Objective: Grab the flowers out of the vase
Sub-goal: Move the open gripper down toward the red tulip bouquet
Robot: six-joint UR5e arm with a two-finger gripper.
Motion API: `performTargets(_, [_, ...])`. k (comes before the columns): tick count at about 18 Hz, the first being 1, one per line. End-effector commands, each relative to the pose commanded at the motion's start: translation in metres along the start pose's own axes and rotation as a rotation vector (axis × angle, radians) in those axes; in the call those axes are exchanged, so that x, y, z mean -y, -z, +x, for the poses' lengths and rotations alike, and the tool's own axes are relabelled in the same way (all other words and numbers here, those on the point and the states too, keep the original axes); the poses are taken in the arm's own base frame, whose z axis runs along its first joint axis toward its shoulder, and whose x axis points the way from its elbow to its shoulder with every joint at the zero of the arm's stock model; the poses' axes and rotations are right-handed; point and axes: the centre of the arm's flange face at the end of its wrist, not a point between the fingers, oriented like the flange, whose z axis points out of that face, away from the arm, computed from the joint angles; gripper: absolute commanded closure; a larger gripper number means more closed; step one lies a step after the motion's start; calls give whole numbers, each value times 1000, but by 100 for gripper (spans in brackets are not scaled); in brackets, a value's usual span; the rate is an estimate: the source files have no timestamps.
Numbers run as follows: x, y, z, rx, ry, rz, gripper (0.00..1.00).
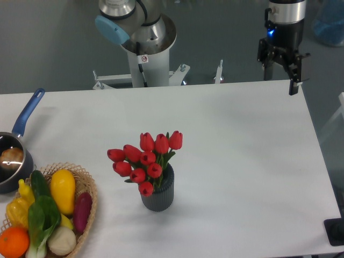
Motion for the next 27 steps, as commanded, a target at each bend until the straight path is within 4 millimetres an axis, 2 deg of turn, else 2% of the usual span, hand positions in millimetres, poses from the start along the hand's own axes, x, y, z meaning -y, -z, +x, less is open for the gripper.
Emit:
performTargets(4, [2, 0, 0, -1, 5, 3, 0])
performTargets(5, [12, -4, -2, -1, -8, 21, 0])
performTargets(7, [19, -11, 2, -9, 4, 47, 0])
performTargets(13, [36, -32, 6, -15, 194, 186, 0])
performTargets(18, [73, -47, 3, -60, 275, 225, 0])
performTargets(21, [94, -65, 3, -98, 317, 276, 0])
performTargets(24, [103, -79, 3, -98, 348, 443, 0])
performTargets(27, [108, -85, 3, -102, 356, 495, 0])
